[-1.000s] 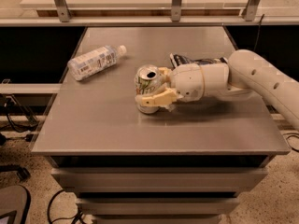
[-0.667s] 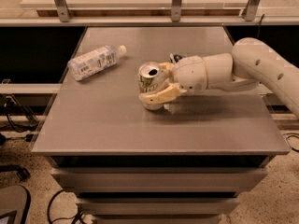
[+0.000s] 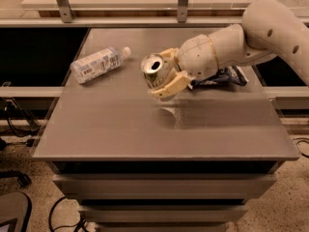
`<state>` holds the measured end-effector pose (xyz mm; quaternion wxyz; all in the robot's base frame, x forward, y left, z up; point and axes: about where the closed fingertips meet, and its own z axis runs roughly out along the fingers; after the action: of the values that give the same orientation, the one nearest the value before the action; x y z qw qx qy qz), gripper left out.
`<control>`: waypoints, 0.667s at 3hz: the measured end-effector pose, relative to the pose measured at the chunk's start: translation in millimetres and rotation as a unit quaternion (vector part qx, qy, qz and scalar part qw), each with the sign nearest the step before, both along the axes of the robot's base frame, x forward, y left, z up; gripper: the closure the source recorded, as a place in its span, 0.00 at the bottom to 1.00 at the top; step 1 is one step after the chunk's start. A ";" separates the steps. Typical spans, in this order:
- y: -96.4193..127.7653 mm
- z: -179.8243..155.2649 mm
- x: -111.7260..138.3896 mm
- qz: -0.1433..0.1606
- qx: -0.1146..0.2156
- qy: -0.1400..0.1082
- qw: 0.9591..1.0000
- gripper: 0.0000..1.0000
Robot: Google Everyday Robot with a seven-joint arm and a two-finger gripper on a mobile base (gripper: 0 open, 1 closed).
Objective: Knock 7up can over
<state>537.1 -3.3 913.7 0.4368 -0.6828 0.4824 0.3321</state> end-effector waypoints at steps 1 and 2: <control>13.3 6.8 -3.6 -0.005 -0.084 -0.041 0.996 1.00; 13.4 6.8 -3.6 -0.005 -0.084 -0.041 0.996 1.00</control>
Offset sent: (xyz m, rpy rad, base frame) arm -0.0020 0.0101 0.0056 -0.1276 -0.0578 -0.0100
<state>533.5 10.1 920.5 0.3986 -0.7279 0.4935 0.2603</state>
